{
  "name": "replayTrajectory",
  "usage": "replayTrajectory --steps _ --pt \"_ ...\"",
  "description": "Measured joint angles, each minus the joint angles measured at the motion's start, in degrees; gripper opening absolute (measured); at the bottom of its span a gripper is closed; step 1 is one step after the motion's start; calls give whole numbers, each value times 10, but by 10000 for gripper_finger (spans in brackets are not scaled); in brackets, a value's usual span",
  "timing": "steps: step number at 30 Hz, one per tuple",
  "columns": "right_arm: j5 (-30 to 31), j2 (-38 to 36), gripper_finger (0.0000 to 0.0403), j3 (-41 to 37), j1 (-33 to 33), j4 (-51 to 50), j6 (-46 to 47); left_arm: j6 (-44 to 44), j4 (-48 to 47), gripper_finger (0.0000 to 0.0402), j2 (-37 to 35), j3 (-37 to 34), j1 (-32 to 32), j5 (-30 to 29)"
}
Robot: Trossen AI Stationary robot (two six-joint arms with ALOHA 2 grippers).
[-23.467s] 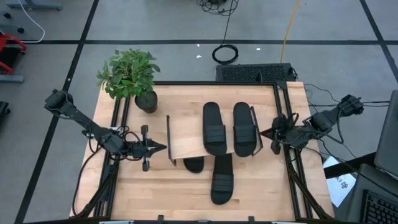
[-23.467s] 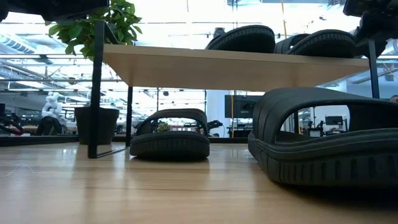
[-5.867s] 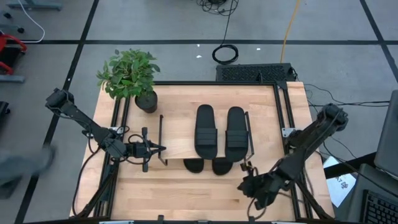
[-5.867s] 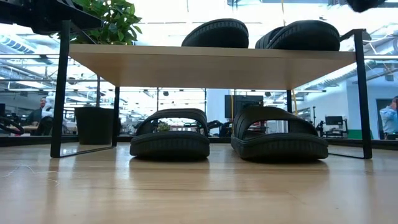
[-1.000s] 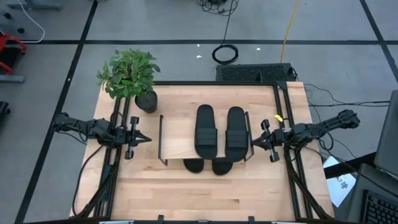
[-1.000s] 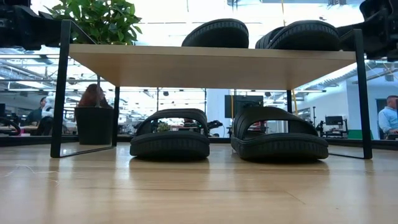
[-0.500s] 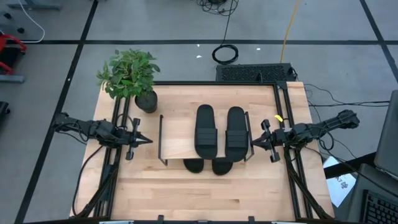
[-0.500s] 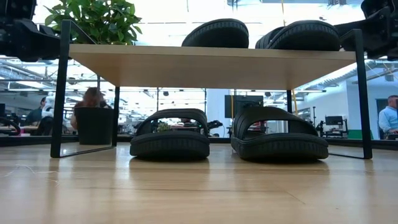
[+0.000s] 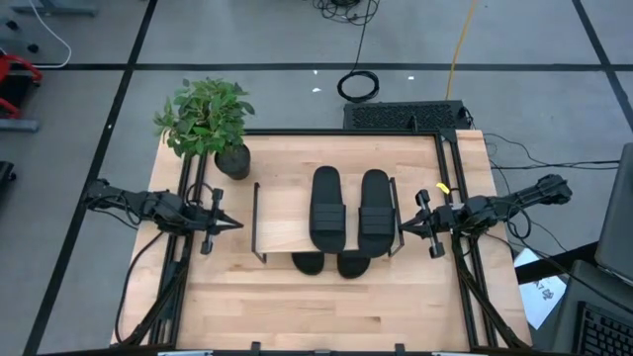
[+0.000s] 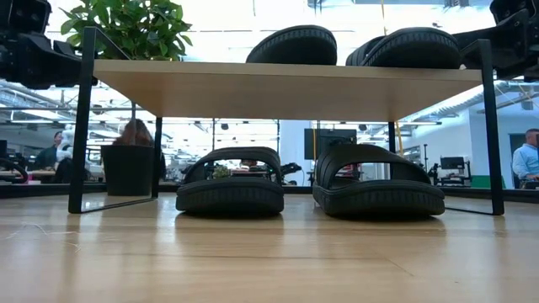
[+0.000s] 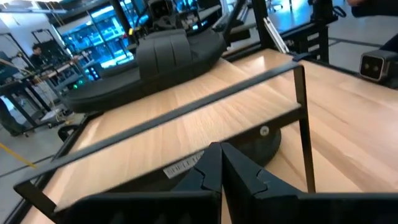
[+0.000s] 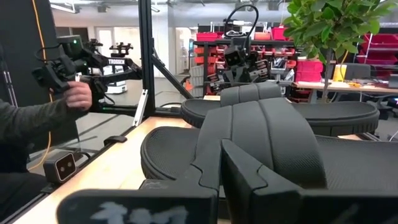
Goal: Pick and place slides into the shelf
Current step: Return to Home Position
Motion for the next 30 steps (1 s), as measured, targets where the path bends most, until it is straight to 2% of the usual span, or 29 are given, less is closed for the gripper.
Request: replayTrajectory --steps 6,13,19,27,30 --pt "0 0 4 0 0 0 4 -2 -30 24 0 0 0 7" --pt "-2 0 4 0 0 0 31 -15 30 30 0 0 0 21" --pt "1 0 4 0 0 0 -1 20 77 4 0 0 8 -47" --pt "2 0 4 0 0 0 4 -10 70 2 0 0 51 -66" --pt "1 0 4 0 0 -1 5 -44 47 7 0 0 64 -49"
